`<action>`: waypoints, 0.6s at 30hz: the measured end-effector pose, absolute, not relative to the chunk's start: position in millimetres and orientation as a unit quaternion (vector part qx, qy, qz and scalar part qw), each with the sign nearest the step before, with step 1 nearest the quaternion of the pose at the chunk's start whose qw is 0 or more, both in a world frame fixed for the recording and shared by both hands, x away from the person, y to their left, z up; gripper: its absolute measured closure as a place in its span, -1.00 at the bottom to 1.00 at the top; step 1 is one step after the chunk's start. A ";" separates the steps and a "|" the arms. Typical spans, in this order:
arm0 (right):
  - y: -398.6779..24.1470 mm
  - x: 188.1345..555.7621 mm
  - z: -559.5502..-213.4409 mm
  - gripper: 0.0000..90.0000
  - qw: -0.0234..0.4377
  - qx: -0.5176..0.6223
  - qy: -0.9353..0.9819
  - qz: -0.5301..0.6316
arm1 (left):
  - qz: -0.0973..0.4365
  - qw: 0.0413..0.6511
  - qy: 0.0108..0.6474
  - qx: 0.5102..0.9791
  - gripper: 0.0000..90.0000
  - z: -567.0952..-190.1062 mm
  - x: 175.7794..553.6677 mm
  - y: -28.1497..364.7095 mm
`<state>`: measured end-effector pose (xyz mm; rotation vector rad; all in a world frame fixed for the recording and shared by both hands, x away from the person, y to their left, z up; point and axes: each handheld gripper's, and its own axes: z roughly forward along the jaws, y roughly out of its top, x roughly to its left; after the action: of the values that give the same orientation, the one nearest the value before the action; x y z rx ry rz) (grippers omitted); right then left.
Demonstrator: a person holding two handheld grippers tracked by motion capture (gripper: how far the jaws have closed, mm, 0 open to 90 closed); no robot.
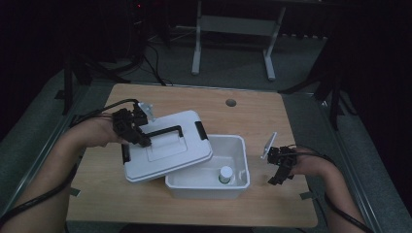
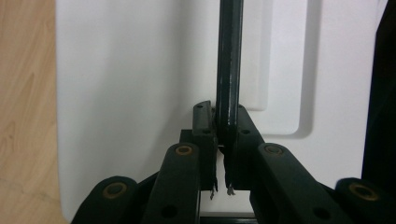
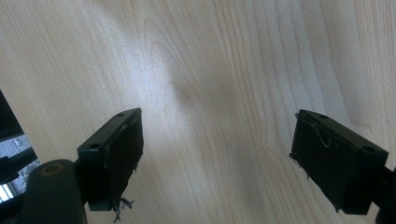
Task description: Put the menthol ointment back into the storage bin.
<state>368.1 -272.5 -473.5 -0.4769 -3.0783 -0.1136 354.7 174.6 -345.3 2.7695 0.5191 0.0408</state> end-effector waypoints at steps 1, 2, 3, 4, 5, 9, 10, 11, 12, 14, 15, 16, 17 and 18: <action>-272.5 368.1 -473.5 -0.63 0.012 -0.153 -0.987 -0.036 | 0.014 0.161 0.182 0.970 0.86 -345.3 354.7 174.6; -272.8 368.0 -473.8 -0.63 0.013 -0.154 -0.987 -0.037 | 0.013 0.162 0.176 0.971 0.86 -345.2 355.9 169.0; -272.9 368.0 -473.9 -0.63 0.013 -0.154 -0.987 -0.037 | 0.010 0.164 0.174 0.971 0.86 -345.6 356.1 166.2; -272.9 368.0 -473.9 -0.63 0.013 -0.154 -0.987 -0.037 | 0.010 0.162 0.169 0.972 0.86 -345.9 356.6 162.4; -273.1 368.0 -473.8 -0.63 0.013 -0.155 -0.987 -0.036 | 0.008 0.160 0.165 0.973 0.86 -346.5 357.4 158.0; -273.8 367.8 -474.0 -0.63 0.014 -0.154 -0.987 -0.037 | 0.004 0.160 0.151 0.976 0.86 -348.4 359.9 144.0; -273.9 367.8 -474.0 -0.63 0.014 -0.154 -0.987 -0.037 | 0.004 0.159 0.149 0.976 0.86 -348.5 360.1 141.5; -274.0 367.7 -474.0 -0.63 0.014 -0.155 -0.987 -0.037 | 0.005 0.159 0.146 0.977 0.86 -348.4 360.3 139.0; -274.2 367.8 -474.0 -0.63 0.014 -0.155 -0.987 -0.038 | 0.005 0.158 0.145 0.977 0.86 -348.3 360.7 136.4; -274.7 367.9 -474.0 -0.63 0.013 -0.155 -0.987 -0.038 | 0.004 0.159 0.139 0.977 0.86 -348.6 360.4 131.0; -274.8 367.8 -473.8 -0.63 0.013 -0.157 -0.987 -0.039 | 0.003 0.160 0.136 0.978 0.86 -348.7 360.3 128.4; -275.1 367.5 -473.7 -0.63 0.013 -0.157 -0.987 -0.040 | 0.004 0.161 0.132 0.978 0.86 -349.0 360.3 125.8; -275.1 366.9 -473.6 -0.63 0.013 -0.158 -0.986 -0.040 | 0.002 0.162 0.130 0.978 0.86 -349.4 360.6 123.0; -275.3 366.7 -473.6 -0.63 0.014 -0.158 -0.987 -0.041 | 0.002 0.161 0.125 0.979 0.86 -349.6 360.5 119.8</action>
<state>366.7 -275.3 -473.6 -0.4911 -3.0713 -0.1291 360.5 119.8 -349.6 2.7954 0.3580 0.0067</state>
